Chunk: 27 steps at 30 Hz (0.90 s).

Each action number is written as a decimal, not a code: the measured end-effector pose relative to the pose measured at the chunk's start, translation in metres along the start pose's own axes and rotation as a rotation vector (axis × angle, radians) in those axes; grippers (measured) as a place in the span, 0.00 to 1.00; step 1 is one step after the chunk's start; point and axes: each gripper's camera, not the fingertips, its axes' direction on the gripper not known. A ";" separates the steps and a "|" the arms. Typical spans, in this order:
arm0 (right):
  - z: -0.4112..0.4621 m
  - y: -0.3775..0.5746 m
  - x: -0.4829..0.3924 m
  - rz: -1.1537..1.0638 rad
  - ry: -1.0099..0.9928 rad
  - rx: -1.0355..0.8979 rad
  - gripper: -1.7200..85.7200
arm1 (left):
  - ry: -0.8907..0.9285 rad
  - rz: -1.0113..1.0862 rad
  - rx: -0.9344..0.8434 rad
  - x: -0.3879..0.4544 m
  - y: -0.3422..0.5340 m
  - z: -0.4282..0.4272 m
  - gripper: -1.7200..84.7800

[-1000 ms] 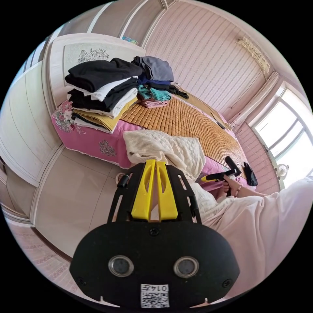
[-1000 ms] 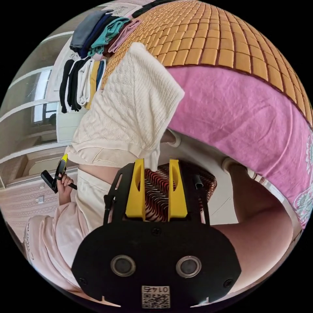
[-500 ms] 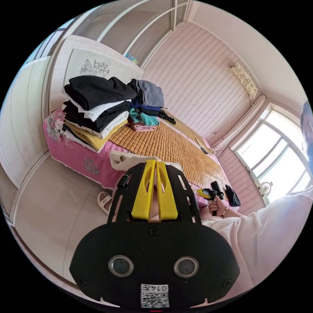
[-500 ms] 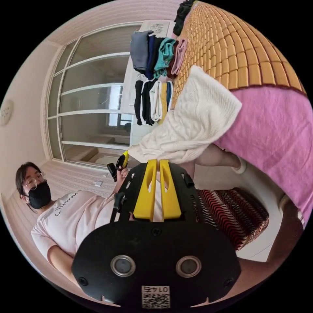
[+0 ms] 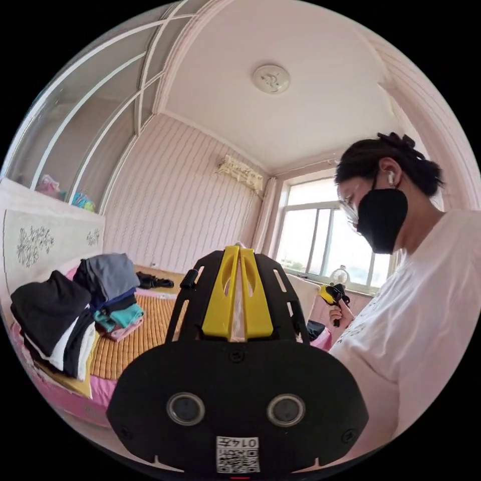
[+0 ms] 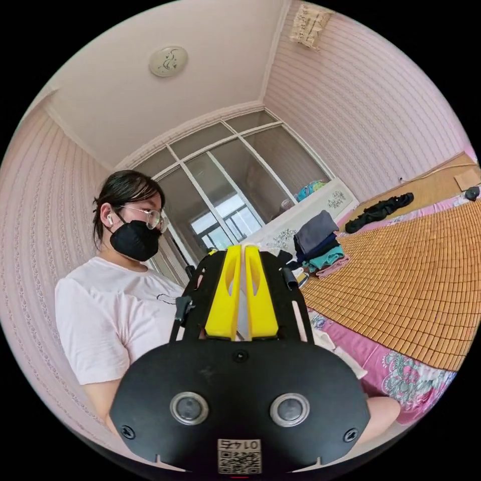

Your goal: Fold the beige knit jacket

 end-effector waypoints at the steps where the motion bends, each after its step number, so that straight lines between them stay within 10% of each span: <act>1: -0.011 -0.010 -0.030 -0.078 -0.021 0.029 0.02 | 0.062 0.035 0.052 0.014 -0.007 -0.003 0.01; 7: -0.045 -0.061 -0.143 -0.394 -0.032 0.091 0.02 | 0.183 0.110 0.289 0.042 -0.048 -0.021 0.01; 13: 0.008 -0.162 -0.045 -0.118 0.319 -0.292 0.02 | 0.046 0.032 -0.049 -0.018 -0.064 0.133 0.01; 27: 0.033 -0.408 -0.007 -0.177 0.731 -0.164 0.03 | -0.177 0.195 -0.209 -0.068 -0.204 0.437 0.01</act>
